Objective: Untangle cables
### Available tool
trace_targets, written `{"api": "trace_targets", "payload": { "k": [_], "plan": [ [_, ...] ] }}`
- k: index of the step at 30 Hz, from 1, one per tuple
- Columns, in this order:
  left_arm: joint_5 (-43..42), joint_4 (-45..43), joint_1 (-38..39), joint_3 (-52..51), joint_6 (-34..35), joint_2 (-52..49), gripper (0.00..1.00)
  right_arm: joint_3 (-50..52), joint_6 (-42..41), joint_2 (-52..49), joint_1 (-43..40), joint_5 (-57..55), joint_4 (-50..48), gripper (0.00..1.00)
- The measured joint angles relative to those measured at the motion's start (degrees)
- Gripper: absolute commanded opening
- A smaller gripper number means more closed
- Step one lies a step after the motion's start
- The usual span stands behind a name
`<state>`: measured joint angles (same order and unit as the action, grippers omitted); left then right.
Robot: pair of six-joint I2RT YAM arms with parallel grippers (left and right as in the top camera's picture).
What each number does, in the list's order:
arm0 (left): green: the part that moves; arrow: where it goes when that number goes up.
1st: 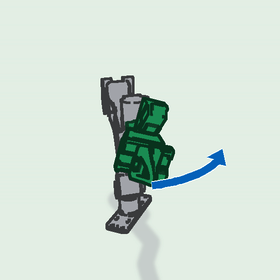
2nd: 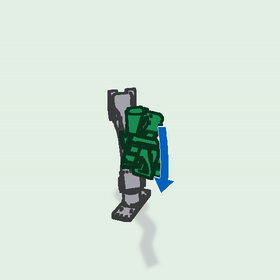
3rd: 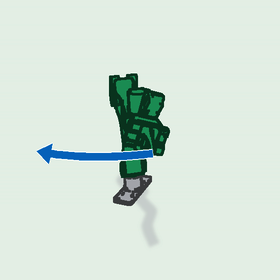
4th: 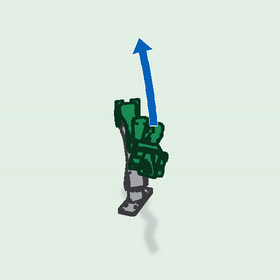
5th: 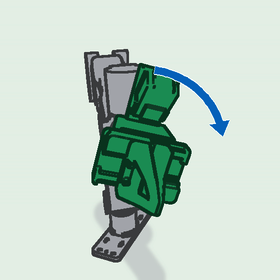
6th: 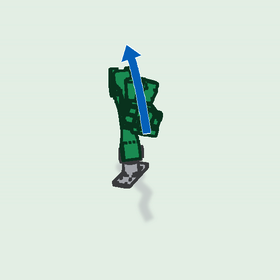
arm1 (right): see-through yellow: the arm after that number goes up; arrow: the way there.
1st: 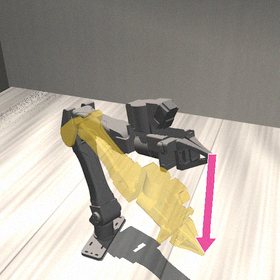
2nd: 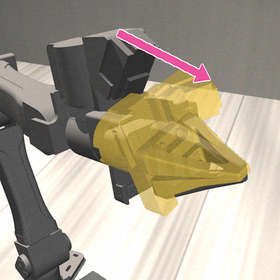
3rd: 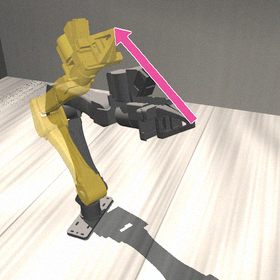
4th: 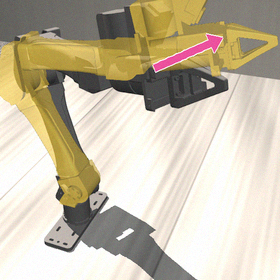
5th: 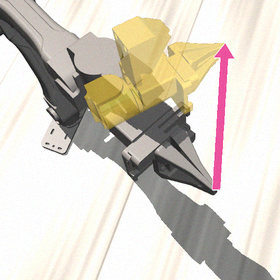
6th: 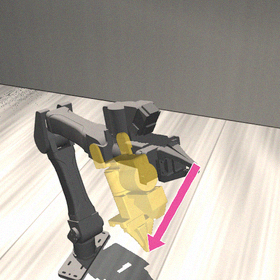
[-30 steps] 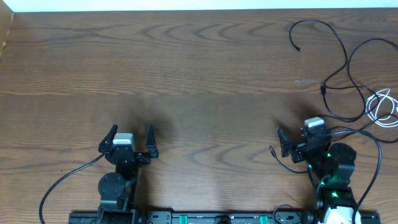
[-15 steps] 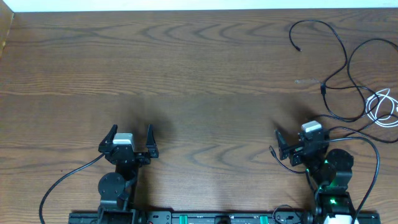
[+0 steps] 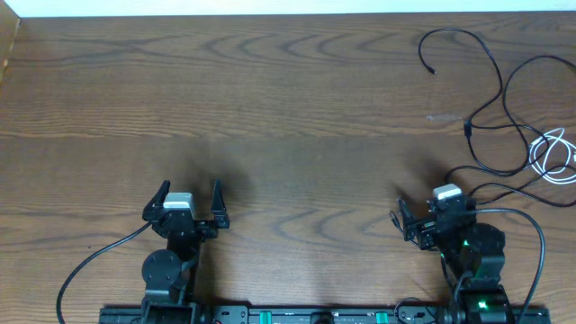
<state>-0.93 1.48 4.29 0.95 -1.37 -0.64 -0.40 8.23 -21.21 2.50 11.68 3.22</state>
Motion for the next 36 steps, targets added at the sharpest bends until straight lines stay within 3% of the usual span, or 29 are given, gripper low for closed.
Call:
{"api": "trace_targets", "payload": {
  "k": [21,36],
  "plan": [
    [0.0,0.0,0.0,0.0,0.02,0.0,0.98,0.0,1.92,20.15,1.77,-4.37,0.39,0.99],
    [0.0,0.0,0.0,0.0,0.02,0.0,0.98,0.0,-3.41,20.48,1.77,-17.33,0.37,0.99]
  ]
}}
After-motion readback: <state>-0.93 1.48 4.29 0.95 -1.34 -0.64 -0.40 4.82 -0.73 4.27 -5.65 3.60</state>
